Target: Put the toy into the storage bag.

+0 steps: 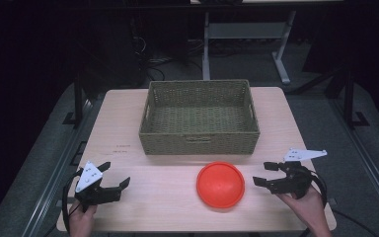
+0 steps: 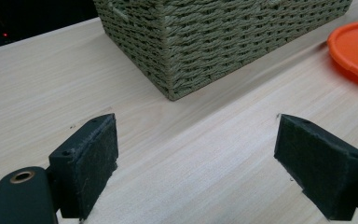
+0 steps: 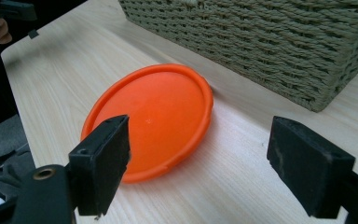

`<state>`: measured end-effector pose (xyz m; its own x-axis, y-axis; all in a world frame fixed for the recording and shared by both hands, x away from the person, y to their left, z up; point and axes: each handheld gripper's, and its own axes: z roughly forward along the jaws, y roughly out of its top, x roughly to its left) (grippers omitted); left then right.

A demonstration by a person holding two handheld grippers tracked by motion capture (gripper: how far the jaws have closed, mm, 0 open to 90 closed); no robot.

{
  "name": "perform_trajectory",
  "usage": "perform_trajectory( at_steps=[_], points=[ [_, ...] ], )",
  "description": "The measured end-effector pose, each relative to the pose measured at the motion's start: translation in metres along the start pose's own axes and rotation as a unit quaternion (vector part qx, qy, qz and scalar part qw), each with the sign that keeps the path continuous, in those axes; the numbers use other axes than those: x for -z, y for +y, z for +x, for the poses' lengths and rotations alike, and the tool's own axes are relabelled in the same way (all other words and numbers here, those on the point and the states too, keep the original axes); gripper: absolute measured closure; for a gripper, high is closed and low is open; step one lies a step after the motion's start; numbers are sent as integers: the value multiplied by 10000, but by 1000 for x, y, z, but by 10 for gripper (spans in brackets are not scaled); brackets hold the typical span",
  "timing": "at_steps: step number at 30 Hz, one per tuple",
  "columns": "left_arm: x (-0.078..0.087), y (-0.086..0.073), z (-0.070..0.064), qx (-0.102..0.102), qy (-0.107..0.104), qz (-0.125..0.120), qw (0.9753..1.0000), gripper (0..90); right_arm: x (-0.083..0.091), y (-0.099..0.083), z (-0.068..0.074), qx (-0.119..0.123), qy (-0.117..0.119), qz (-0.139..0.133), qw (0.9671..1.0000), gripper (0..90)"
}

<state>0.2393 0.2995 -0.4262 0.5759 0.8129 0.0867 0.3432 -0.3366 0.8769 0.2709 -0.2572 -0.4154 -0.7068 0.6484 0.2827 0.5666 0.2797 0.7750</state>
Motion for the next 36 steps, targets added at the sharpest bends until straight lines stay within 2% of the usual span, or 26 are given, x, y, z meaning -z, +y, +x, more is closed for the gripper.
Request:
perform_trajectory(
  at_steps=[15, 18, 23, 29, 31, 36],
  points=[
    [0, 0, 1, 47, 12, -19, 10000, 129, -17, 32, 5, 65, 128, 489, 9987, 200],
    [1, 0, 1, 33, 19, -24, 10000, 129, -27, 40, 5, 77, 128, 797, 9967, 210],
    [1, 0, 1, 55, 25, -47, 10000, 129, -40, 49, 3, 98, 125, 1075, 9941, 225],
    [1, 0, 1, 48, 23, -34, 10000, 128, -57, 50, 0, 46, 97, 1382, 9903, 250],
    [1, 0, 2, 4, 28, -22, 10000, 129, -59, 50, -2, 20, 94, 1449, 9894, 259],
    [0, 0, 1, 45, 6, -19, 10000, 129, -68, 46, -8, -39, 164, 1595, 9870, 288]
  ],
)
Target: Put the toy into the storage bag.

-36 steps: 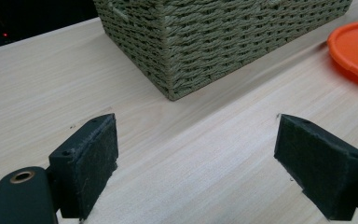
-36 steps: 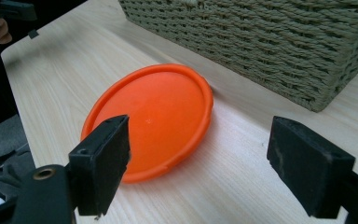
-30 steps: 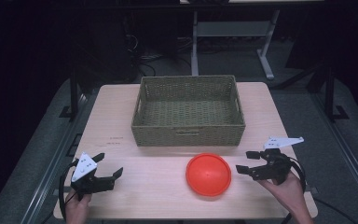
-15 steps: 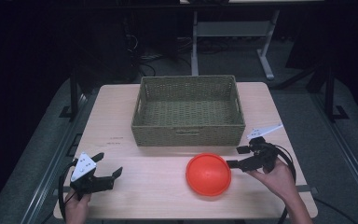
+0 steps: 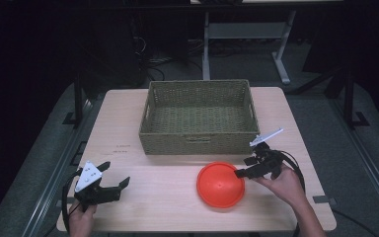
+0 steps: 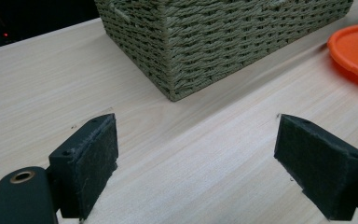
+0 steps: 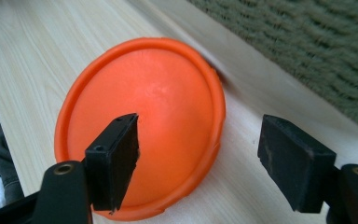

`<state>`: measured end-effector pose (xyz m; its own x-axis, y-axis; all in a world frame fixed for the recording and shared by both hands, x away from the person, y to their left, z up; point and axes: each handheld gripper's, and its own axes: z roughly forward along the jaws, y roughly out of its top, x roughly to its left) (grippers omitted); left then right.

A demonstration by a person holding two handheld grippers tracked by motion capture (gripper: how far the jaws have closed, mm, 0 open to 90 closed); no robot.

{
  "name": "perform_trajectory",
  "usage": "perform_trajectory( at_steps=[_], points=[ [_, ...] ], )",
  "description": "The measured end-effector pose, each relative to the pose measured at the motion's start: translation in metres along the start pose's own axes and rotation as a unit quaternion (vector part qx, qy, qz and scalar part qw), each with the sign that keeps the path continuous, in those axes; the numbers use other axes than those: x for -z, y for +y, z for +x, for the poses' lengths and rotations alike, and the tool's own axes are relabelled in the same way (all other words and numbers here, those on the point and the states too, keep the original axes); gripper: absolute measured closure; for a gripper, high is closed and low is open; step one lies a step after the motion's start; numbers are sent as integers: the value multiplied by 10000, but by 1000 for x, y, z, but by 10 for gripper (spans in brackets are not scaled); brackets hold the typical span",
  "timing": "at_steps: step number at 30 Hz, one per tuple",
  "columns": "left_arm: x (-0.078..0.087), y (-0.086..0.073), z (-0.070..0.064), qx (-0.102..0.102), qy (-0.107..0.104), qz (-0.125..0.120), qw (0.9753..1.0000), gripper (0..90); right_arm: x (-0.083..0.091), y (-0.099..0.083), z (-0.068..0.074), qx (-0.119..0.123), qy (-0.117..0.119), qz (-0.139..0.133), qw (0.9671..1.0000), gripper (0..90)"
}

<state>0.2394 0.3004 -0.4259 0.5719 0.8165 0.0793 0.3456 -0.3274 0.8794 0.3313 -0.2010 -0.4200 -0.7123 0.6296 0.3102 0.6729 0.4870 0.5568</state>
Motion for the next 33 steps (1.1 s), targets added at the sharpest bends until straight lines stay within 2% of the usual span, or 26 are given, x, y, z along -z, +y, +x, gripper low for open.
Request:
perform_trajectory(
  at_steps=[5, 10, 20, 33],
  points=[
    [0, 0, 0, 11, -3, 14, 10000, 129, -10, -1, -5, -18, 36, 197, 9998, 317],
    [0, 0, 0, -12, -4, 10, 10000, 129, -17, -3, -8, -84, 175, 375, 9991, 361],
    [0, 1, 0, -25, -9, 9, 10000, 128, -23, -8, -11, -128, 353, 496, 9981, 425],
    [0, 1, -1, -31, -8, 10, 10000, 129, -33, -7, -11, -107, 437, 634, 9970, 506]
  ],
)
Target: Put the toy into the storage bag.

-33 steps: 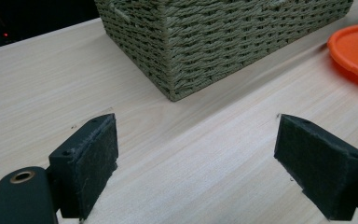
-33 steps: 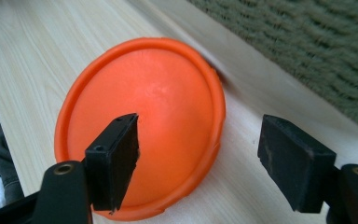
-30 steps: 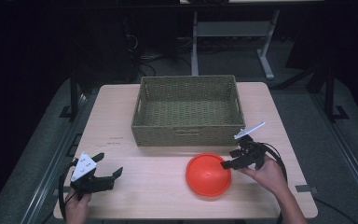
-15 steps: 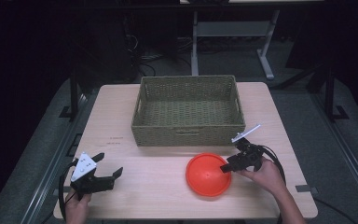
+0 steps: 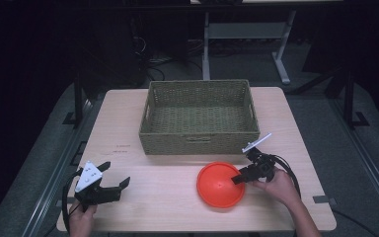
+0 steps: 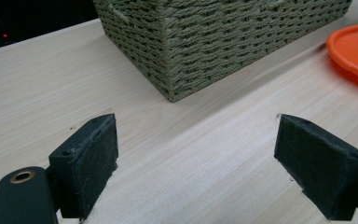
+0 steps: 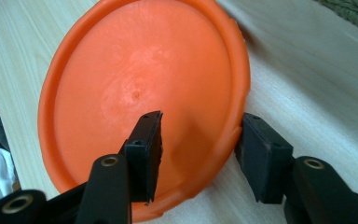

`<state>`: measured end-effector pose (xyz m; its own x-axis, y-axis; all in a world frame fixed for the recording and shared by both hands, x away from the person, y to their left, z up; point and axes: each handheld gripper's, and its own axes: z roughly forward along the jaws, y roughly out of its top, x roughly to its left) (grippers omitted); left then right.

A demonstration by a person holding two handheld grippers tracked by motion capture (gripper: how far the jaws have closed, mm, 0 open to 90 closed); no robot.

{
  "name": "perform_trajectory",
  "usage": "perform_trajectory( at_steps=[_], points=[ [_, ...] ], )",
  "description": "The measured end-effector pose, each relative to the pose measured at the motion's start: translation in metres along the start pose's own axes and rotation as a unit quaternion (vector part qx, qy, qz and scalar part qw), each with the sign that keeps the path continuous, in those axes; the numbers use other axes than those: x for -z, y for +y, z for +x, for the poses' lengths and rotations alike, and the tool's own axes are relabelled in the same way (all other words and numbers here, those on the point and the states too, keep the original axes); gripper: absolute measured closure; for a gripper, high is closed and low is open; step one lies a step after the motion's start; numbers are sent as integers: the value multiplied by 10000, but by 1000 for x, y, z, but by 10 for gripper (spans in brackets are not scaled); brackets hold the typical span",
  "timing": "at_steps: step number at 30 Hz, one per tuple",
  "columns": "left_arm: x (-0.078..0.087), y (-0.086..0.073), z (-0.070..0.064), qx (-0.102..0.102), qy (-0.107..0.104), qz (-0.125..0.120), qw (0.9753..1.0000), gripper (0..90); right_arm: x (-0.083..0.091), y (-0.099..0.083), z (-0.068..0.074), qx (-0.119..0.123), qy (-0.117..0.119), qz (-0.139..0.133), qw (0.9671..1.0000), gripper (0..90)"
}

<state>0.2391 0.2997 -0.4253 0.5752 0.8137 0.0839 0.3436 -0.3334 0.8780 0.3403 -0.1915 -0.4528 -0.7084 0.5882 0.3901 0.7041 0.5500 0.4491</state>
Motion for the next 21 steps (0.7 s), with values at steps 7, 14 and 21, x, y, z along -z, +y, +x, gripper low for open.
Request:
perform_trajectory(
  at_steps=[7, 14, 21],
  points=[
    [0, 0, 0, -4, 0, -3, 10000, 128, -1, 1, -1, 0, 0, -28, 10000, 552],
    [-1, 0, 0, -8, -3, -12, 10000, 128, 3, 5, 2, 37, -74, -70, 9999, 703],
    [0, 1, -2, -56, 7, -11, 10000, 128, 14, 13, 11, 48, 45, -251, 9997, 799]
  ],
)
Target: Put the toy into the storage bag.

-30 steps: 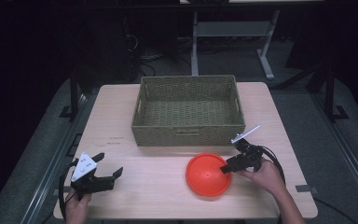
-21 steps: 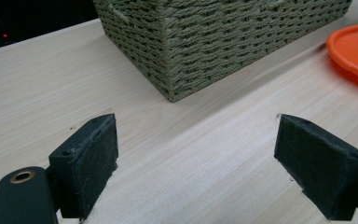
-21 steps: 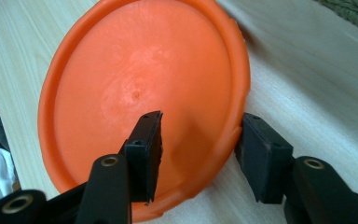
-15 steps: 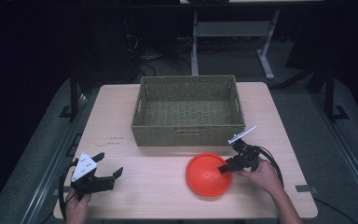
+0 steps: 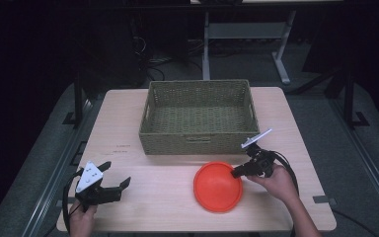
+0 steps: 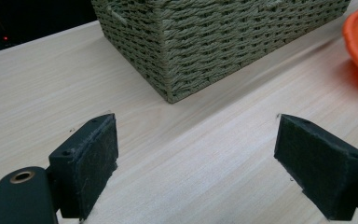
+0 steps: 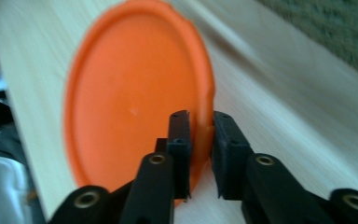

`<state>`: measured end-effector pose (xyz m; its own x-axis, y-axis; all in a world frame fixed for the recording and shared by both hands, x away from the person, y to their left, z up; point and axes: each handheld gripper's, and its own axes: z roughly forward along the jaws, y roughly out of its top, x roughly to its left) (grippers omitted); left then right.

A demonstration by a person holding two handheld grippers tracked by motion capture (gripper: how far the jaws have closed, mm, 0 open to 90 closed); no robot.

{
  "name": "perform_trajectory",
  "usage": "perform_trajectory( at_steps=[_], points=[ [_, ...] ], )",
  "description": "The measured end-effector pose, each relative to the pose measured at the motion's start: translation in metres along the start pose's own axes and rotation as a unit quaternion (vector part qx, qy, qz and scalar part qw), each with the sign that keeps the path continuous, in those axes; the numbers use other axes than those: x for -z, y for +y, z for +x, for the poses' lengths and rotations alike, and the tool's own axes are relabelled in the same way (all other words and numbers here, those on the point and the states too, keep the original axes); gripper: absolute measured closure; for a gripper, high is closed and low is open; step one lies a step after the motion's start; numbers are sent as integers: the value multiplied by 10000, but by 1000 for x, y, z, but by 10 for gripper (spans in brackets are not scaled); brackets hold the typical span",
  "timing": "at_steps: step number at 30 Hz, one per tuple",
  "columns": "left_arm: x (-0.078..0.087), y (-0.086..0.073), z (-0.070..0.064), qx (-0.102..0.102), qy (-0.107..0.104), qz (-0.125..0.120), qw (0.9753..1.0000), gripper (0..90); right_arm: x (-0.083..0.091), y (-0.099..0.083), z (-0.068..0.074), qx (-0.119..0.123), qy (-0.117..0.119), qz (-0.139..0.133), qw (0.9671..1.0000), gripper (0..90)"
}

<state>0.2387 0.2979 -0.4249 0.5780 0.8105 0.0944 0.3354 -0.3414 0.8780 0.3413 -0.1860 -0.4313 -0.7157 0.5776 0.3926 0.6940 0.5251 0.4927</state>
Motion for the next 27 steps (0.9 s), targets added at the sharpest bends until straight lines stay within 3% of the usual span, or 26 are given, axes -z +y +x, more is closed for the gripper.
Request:
perform_trajectory(
  at_steps=[5, 12, 17, 27],
  points=[
    [0, 0, 0, 20, 4, -18, 10000, 128, 6, 8, 14, 213, -3, -125, 9997, 817],
    [2, 0, 0, -6, 26, 5, 10000, 129, 21, 14, 28, 312, 56, -395, 9987, 820],
    [2, 0, 0, -10, 32, 6, 10000, 128, 39, 15, 30, 232, 40, -641, 9977, 820],
    [1, -1, 0, 7, 37, -8, 10000, 129, 69, 19, 33, 268, -140, -855, 9959, 820]
  ],
)
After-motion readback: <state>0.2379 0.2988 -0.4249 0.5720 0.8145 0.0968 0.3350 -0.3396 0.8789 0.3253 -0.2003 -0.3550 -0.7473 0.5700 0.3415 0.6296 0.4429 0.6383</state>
